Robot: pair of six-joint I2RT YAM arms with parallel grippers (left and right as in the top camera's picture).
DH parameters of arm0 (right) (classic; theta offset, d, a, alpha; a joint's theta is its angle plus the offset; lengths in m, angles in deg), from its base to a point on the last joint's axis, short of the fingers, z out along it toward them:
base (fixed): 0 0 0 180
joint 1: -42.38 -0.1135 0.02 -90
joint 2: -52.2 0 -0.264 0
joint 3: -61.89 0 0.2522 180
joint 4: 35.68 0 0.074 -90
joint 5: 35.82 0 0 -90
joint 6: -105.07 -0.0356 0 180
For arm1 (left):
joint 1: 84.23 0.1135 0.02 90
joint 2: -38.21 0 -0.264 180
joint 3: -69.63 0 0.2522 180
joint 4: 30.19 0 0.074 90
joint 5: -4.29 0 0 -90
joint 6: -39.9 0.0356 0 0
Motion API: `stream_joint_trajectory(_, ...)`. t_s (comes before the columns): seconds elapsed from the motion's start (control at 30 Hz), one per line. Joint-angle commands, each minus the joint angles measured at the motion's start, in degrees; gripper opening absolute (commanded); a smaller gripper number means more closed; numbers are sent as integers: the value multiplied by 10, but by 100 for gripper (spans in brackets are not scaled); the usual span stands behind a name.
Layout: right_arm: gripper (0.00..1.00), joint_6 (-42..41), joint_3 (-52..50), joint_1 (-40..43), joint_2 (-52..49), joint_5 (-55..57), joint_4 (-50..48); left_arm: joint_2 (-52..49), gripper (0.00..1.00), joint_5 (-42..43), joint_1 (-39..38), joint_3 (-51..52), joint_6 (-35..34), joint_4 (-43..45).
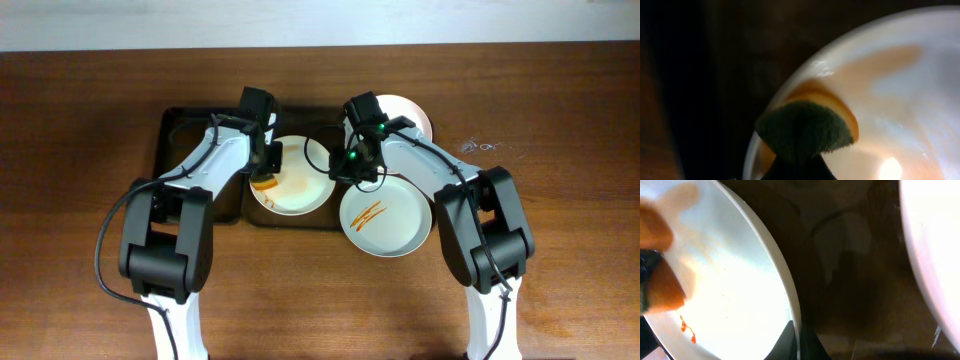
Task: Clean dirty plates on tray and stack at the side
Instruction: 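Scrub the front-left plate with the sponge while right gripper holds its rim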
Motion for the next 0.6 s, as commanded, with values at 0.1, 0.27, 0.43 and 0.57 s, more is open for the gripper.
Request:
stream_joint_trajectory(0.1,4,4,2,0,-10,-3,2,-7,0,-72,-30,2,-11,145)
stream_joint_trajectory(0.27,4,9,2,0,-10,-3,2,-7,0,82,-56,3,80,104)
stream_joint_trajectory(0.43,4,8,2,0,-10,-10,2,-7,0,208,-53,3,154,-64)
stream_joint_trajectory(0.57,4,8,2,0,-10,-12,2,-7,0,209,-24,3,134,15)
